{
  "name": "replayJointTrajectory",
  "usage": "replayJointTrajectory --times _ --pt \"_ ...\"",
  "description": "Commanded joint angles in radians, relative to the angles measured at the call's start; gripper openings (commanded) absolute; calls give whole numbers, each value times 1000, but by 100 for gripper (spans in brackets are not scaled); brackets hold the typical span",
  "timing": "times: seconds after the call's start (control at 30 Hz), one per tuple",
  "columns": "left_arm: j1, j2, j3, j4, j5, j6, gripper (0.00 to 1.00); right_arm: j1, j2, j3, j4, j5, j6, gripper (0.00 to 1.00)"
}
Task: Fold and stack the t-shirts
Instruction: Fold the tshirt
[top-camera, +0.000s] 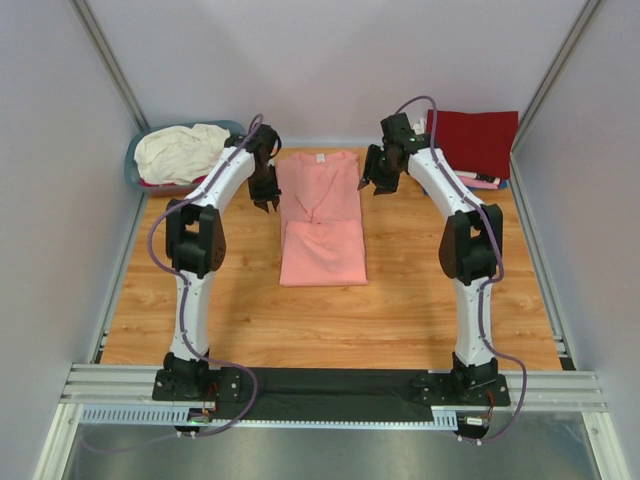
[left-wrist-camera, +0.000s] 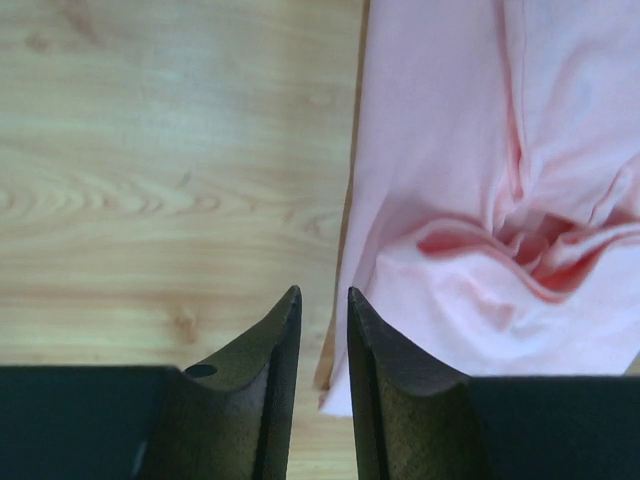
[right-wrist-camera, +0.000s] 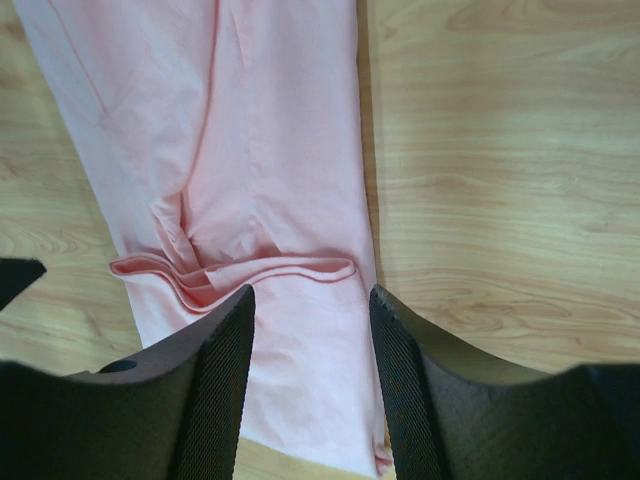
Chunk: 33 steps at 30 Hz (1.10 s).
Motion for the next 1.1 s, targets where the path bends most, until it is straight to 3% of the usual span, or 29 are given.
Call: replayJointTrajectory --times 0.0,0.17,0.23,0.3,0.4,0.67,1.07 --pt "-62 -215 -183 140 41 7 33 45 -154 -154 71 -65 -7 49" --pt "-157 -326 -431 325 171 9 33 96 -274 -496 266 -304 7 41" --pt "-174 -321 -470 375 203 -8 32 102 -283 -573 353 -370 22 29" --pt "-192 -310 -536 418 252 -27 32 99 -283 -647 367 -383 25 19" --pt "-209 -298 -628 458 243 -53 31 101 -283 -724 386 -360 25 14" --pt "-229 -289 -825 483 205 -90 28 105 -338 -966 507 -367 64 8" --pt "-327 -410 -944 465 133 -106 26 159 -531 -1245 587 -314 110 5"
